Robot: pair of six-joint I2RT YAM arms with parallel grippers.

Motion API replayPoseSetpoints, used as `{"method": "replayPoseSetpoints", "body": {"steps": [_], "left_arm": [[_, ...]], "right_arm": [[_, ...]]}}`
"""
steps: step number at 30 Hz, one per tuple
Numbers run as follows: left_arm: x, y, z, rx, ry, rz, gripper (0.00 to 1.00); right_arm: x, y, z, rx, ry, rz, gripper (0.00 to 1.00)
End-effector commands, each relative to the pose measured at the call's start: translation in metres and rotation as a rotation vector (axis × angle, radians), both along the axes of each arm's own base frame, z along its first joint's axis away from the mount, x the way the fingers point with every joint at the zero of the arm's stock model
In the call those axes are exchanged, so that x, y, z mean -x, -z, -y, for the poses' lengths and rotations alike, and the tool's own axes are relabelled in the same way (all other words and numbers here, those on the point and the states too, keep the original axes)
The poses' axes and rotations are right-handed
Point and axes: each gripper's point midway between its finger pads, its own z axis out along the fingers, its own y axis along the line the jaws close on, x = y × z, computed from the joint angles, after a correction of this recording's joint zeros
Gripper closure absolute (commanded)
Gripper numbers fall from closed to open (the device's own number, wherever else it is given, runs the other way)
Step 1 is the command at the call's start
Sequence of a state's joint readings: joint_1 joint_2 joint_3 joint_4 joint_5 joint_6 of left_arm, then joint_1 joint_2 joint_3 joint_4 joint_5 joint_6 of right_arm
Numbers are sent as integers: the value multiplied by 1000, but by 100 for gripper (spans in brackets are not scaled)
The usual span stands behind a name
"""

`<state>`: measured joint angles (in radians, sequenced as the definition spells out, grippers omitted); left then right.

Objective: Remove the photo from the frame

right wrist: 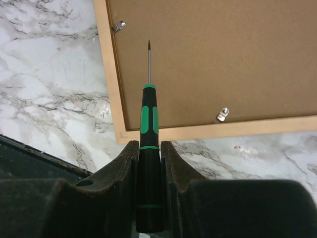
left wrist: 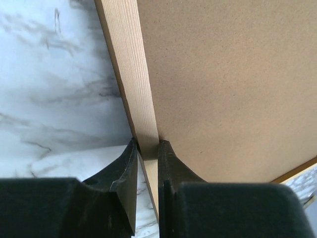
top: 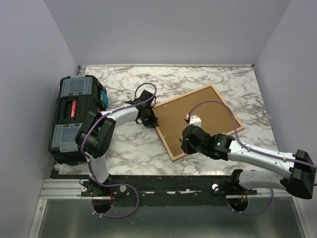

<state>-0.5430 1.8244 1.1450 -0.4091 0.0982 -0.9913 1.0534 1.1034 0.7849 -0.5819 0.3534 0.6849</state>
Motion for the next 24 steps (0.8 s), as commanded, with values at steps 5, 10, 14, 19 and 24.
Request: {"method": "replayPoseSetpoints", "body": {"steps": [5,10,14,19,24], "left_arm": [[-28,-5,13,135,240,97,100],[-38,-10,14,129,292,126,100],[-39,-10,14,151,313,124,100],[-37,-9,16,177,325,125,100],[-37,-9,16,181,321,124,100]], "right_arm": [[-12,15,-50,-31,-76,-43,100],[-21,24,-64,-9,-73,-58,100],[-24,28,-72,3,-72,-69,100],[-29,33,-73,24,-62,-62,100],[-38,24,-71,43,-36,-28,100]]}}
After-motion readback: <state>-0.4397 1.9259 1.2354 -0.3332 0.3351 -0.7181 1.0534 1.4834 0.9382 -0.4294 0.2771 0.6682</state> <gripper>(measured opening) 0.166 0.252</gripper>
